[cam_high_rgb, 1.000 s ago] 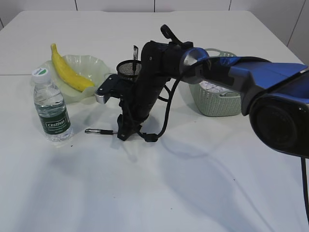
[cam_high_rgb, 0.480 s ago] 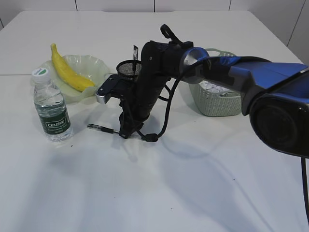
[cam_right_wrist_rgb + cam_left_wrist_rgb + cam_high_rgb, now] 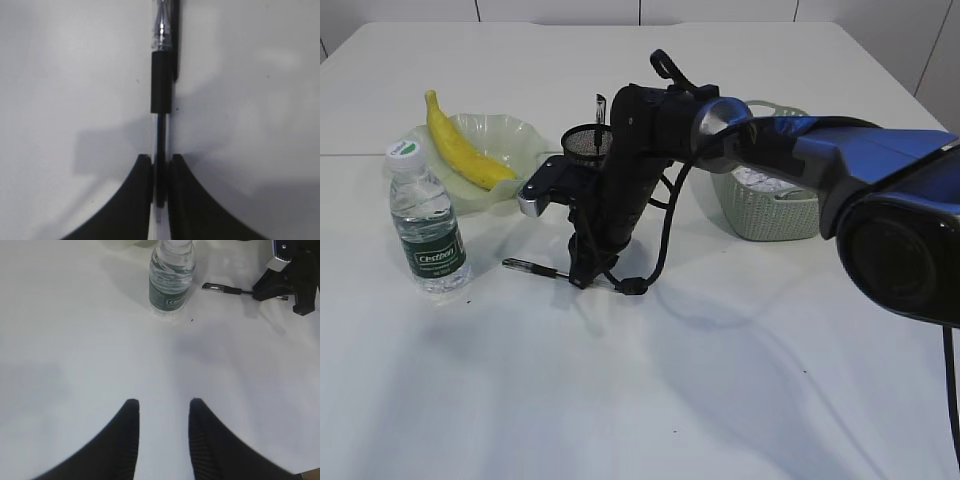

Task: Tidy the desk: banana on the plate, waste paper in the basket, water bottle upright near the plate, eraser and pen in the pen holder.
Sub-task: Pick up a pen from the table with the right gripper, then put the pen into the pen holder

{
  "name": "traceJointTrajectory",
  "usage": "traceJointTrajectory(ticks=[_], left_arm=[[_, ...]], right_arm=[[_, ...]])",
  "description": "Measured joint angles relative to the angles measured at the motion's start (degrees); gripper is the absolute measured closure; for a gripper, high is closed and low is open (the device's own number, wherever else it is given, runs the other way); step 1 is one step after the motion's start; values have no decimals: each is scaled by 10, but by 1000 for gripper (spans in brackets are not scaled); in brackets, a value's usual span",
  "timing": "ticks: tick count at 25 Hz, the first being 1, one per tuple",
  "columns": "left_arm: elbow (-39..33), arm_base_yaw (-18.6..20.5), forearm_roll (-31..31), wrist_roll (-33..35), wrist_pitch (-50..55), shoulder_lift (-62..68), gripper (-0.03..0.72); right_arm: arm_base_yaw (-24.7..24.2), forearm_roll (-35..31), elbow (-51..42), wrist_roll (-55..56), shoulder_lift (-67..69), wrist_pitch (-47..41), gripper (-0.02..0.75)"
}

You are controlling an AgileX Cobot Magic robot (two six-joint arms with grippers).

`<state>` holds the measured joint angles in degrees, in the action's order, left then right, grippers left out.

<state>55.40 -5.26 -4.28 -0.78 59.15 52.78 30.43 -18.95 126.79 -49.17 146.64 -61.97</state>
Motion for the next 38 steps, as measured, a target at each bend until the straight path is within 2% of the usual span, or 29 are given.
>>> traceJointTrajectory(ticks=[20,29,38], left_arm=[[0,0,0,2,0,0,450],[0,0,0,2,0,0,450],[0,0,0,2,0,0,450]], right_arm=[[-4,-25,0,20,-53,-48,696],[-42,-30,0,24,-106,-64,696],[-97,-70,0,24,-139,-52,696]])
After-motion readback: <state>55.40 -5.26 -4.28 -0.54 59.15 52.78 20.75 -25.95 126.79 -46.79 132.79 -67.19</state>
